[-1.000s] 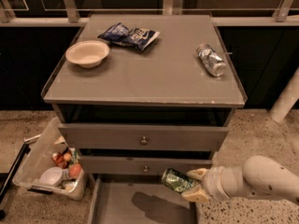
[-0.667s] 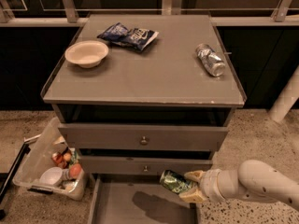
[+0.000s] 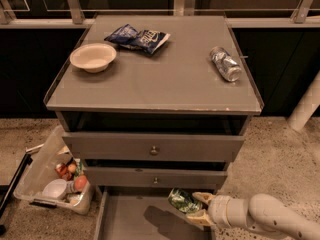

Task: Place green can into bottom drawer

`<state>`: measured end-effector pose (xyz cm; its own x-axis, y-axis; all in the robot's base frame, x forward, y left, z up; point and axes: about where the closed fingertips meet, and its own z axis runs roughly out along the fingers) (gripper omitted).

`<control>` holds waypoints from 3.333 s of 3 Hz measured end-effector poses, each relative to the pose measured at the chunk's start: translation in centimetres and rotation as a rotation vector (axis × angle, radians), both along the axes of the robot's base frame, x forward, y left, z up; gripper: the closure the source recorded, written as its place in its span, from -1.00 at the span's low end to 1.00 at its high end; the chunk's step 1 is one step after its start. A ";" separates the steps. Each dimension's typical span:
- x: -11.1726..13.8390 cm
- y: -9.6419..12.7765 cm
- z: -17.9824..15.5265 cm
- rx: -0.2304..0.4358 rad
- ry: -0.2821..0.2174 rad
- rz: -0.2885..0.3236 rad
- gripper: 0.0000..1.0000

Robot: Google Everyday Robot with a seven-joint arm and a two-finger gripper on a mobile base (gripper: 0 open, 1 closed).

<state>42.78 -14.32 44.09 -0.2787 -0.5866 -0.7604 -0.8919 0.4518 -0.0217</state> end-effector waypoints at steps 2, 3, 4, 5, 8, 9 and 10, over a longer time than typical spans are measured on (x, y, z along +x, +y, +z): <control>1.2 0.7 -6.9 -0.042 -0.065 0.000 1.00; 2.5 1.4 -11.0 -0.064 -0.001 0.017 1.00; 2.5 1.4 -11.0 -0.064 -0.001 0.017 1.00; 2.1 2.2 -12.3 -0.059 0.024 0.036 1.00; 0.9 3.7 -26.0 -0.107 0.029 0.049 1.00; 1.2 4.2 -29.2 -0.129 0.025 0.054 1.00; 1.2 4.2 -29.4 -0.127 0.027 0.053 0.61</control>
Offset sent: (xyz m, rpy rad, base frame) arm 0.0246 0.0097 -0.1136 -0.0977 -0.0753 0.0051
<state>43.95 -10.10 14.72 -0.2640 -0.6924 -0.6715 -0.9155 0.3991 -0.0516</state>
